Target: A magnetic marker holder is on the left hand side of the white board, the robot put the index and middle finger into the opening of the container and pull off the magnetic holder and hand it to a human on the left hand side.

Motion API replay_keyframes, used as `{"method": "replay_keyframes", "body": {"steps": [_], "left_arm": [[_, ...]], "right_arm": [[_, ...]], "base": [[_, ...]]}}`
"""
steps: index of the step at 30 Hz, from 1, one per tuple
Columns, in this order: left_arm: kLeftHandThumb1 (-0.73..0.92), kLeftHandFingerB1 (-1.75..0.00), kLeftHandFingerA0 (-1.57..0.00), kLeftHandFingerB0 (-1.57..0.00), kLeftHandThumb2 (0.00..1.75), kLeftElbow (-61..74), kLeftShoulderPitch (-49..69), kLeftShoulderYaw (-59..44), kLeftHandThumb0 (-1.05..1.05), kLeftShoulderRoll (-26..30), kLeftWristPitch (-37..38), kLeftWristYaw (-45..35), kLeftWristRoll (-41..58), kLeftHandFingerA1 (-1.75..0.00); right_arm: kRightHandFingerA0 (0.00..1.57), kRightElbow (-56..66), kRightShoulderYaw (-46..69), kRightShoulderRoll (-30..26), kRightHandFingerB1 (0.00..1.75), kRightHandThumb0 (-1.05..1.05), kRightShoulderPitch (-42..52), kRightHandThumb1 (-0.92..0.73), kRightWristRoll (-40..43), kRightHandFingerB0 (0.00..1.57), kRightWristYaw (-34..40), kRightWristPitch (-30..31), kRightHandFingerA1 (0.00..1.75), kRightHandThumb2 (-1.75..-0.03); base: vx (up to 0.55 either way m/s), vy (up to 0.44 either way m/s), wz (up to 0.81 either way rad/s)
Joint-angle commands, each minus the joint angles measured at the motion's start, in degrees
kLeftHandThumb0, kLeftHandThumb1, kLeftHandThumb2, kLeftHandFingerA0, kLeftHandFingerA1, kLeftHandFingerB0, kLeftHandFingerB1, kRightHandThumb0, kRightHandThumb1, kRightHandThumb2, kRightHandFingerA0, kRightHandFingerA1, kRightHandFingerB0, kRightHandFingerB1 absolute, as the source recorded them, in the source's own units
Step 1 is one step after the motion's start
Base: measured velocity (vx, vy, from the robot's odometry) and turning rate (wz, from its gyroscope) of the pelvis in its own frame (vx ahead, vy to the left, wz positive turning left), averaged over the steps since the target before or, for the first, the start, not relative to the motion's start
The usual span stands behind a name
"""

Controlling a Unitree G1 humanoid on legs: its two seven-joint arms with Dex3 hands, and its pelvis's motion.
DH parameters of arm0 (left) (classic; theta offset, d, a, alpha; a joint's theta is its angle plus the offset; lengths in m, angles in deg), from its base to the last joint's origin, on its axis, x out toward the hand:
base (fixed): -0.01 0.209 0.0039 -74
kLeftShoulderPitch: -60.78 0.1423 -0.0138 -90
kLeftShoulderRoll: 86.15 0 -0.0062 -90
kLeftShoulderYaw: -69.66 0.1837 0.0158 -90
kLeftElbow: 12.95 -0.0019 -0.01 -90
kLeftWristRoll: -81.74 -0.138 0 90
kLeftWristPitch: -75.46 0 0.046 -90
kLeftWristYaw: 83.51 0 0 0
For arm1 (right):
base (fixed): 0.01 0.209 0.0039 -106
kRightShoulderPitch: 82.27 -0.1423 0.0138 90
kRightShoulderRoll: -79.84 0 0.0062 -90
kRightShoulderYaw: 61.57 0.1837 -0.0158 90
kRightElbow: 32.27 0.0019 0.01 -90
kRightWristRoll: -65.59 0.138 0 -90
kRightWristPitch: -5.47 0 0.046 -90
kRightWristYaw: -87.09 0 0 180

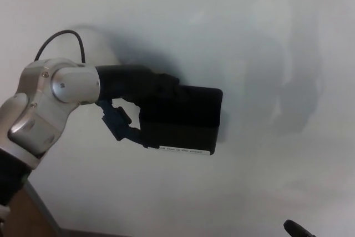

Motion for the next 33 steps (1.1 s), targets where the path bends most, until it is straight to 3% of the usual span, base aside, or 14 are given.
{"method": "replay_keyframes", "body": {"steps": [1, 4, 5, 8, 9, 13, 14, 17, 18, 19, 20, 28, 29, 33], "left_arm": [[0.62, -0.26, -0.32, -0.17, 0.6, 2.4, -0.8, 3.9, -0.85, -0.8, -1.2, -1.7, -4.7, -0.35], [0.61, -0.26, -0.37, -0.16, 0.6, 5.4, -0.7, 5.5, -0.84, -1.6, -1.7, -1.9, -5.8, -0.36], [0.61, -0.26, -0.32, -0.16, 0.59, 5.7, -0.8, 5.7, -0.84, -1.7, -2.0, -2.0, -5.8, -0.35], [0.61, -0.26, -0.32, -0.16, 0.59, 6.1, -0.8, 5.9, -0.84, -1.9, -2.6, -2.3, -5.9, -0.35], [0.52, -0.36, -0.48, -0.11, 0.86, 6.3, -1.6, 6.4, -0.87, -2.6, -3.8, -3.4, -6.0, -0.52], [0.52, -0.36, -0.48, -0.11, 0.86, 6.5, -1.8, 6.5, -0.87, -3.0, -4.5, -4.0, -6.3, -0.52], [0.49, -0.38, -0.71, -0.13, 0.83, 6.4, -2.1, 7.1, -0.8, -3.2, -4.7, -4.6, -6.7, -0.61], [0.49, -0.38, -0.71, -0.13, 0.83, 6.2, -2.6, 8.0, -0.8, -3.5, -4.9, -5.5, -7.5, -0.61], [0.6, -0.27, -0.79, -0.18, 0.59, 6.0, -2.9, 8.8, -0.81, -3.5, -4.8, -5.8, -8.3, -0.49], [0.6, -0.27, -0.79, -0.18, 0.59, 5.9, -3.1, 9.4, -0.81, -3.5, -4.6, -6.0, -8.8, -0.49], [0.59, -0.27, -0.64, -0.17, 0.58, 5.7, -3.5, 10.3, -0.81, -3.5, -4.9, -6.8, -9.7, -0.45], [0.6, -0.27, -0.49, -0.17, 0.59, 6.4, -4.6, 13.2, -0.83, -3.2, -5.6, -9.4, -12.2, -0.41], [0.54, -0.36, -0.42, -0.12, 0.86, 6.6, -4.7, 13.8, -0.91, -3.2, -5.6, -10.0, -12.6, -0.5], [0.51, -0.36, -0.27, -0.09, 0.86, 6.9, -4.9, 15.1, -0.84, -3.3, -4.5, -10.9, -13.3, -0.47]], "right_arm": [[0.54, -0.1, 0.2, -0.8, 0.44, -0.61, -1.0, -0.77, 0.6, 0.44, 0.8, 0.0, 0.59, -0.63], [0.54, -0.3, 0.4, -0.8, 0.45, -0.61, -1.5, -0.77, 0.8, 0.46, 1.0, 0.0, 0.59, -0.63], [0.51, -0.3, 0.5, -0.9, 0.56, -0.62, -1.6, -0.6, 0.8, 0.4, 1.0, 0.0, 0.66, -0.98], [0.51, -0.5, 0.5, -0.9, 0.56, -0.62, -1.6, -0.6, 0.7, 0.4, 1.0, -0.1, 0.66, -0.98], [0.55, -0.5, 0.7, -0.8, 0.45, -0.59, -1.9, -0.76, 1.1, 0.48, 0.7, 0.1, 0.59, -0.62], [0.55, -0.5, 0.9, -0.7, 0.45, -0.59, -2.1, -0.76, 1.3, 0.48, 0.5, 0.2, 0.59, -0.62], [0.58, -0.5, 0.8, -0.6, 0.45, -0.61, -2.2, -0.73, 1.2, 0.53, 0.7, 0.0, 0.6, -0.62], [0.58, -0.5, 0.8, -0.5, 0.45, -0.61, -2.4, -0.73, 1.1, 0.53, 1.0, -0.1, 0.6, -0.62], [0.59, -0.4, 0.7, -0.6, 0.46, -0.6, -2.5, -0.75, 1.0, 0.56, 0.8, -0.1, 0.61, -0.62], [0.59, -0.4, 0.6, -0.7, 0.46, -0.6, -2.6, -0.75, 1.0, 0.56, 0.7, -0.2, 0.61, -0.62], [0.59, -0.5, 0.6, -0.7, 0.46, -0.6, -2.8, -0.74, 0.9, 0.55, 0.6, -0.1, 0.61, -0.62], [0.59, -0.5, 0.5, -0.8, 0.49, -0.57, -3.4, -0.76, 1.0, 0.56, 0.7, 0.0, 0.62, -0.63], [0.59, -0.5, 0.6, -0.8, 0.49, -0.58, -3.4, -0.75, 1.0, 0.58, 0.6, -0.2, 0.61, -0.62], [0.6, -0.8, 0.6, -1.0, 0.49, -0.59, -3.5, -0.75, 1.1, 0.6, 0.2, 0.0, 0.61, -0.62]], "base": [[0.0, 0.0, 0.0], [0.0, 0.0, 0.0], [0.0, 0.0, 0.0], [0.0, 0.0, 0.0], [0.0, 0.0, 0.0], [0.0, 0.0, 0.0], [0.0, 0.0, 0.0], [0.0, 0.0, 0.0], [0.0, 0.0, 0.0], [0.0, 0.0, 0.0], [0.0, 0.0, 0.0], [0.0, 0.0, 0.0], [0.0, 0.0, 0.0], [0.0, 0.0, 0.0]]}}
